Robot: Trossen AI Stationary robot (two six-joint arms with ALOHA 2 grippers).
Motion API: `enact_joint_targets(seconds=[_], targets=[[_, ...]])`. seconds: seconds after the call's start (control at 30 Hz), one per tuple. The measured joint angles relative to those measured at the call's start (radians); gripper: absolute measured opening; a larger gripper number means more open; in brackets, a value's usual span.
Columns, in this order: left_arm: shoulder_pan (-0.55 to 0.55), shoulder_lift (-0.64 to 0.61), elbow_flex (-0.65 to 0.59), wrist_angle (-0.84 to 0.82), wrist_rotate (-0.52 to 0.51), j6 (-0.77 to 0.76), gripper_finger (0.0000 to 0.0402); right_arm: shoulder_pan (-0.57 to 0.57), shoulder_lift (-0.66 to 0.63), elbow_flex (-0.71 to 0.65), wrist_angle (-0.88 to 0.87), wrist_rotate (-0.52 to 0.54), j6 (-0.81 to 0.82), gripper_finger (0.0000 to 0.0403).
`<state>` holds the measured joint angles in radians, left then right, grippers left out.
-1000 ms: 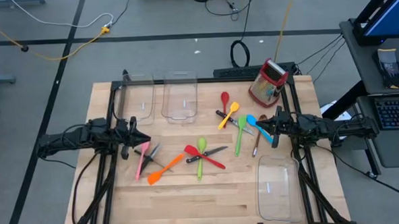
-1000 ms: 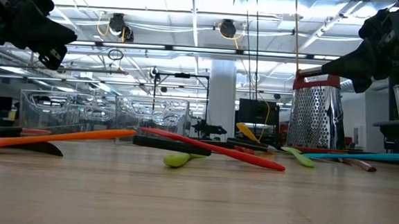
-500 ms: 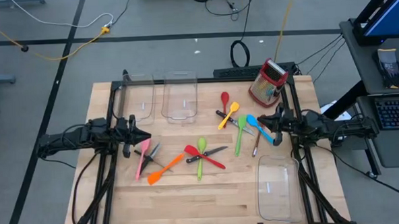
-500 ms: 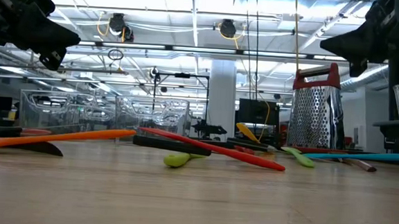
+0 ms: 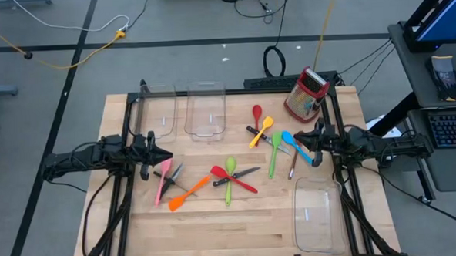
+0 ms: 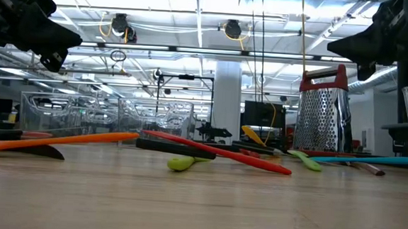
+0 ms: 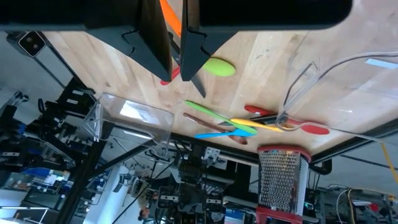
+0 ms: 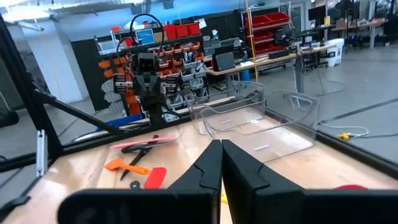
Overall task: Pick & Place Kitchen Items
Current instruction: Put the blue spatula into the left transparent bin
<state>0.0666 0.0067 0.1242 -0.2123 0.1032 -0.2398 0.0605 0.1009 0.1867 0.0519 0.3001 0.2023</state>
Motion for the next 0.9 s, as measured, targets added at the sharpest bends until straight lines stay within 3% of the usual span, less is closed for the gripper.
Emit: enact_joint_targets(seconds=[0.13,0.3,0.43,0.7,0.9], targets=[[0.0,0.0,0.0,0.0,0.0,0.006,0.0037,0.0,0.042,0.002,0.003,-0.02,-0.021,0.0004],[0.0,0.0,0.0,0.0,0.0,0.001,0.0037,0.0,0.202,0.099,-0.057,-0.012,-0.022,0.0001],[0.0,0.0,0.0,0.0,0.0,-0.002,0.0037,0.0,0.386,0.266,-0.312,-0.012,0.041,0.0001],[0.0,0.0,0.0,0.0,0.0,0.0,0.0037,-0.001,0.75,0.593,-0.999,-0.055,0.25,0.0],[0.0,0.0,0.0,0.0,0.0,0.001,0.0037,-0.031,0.881,0.645,-1.159,-0.178,0.33,0.0001]])
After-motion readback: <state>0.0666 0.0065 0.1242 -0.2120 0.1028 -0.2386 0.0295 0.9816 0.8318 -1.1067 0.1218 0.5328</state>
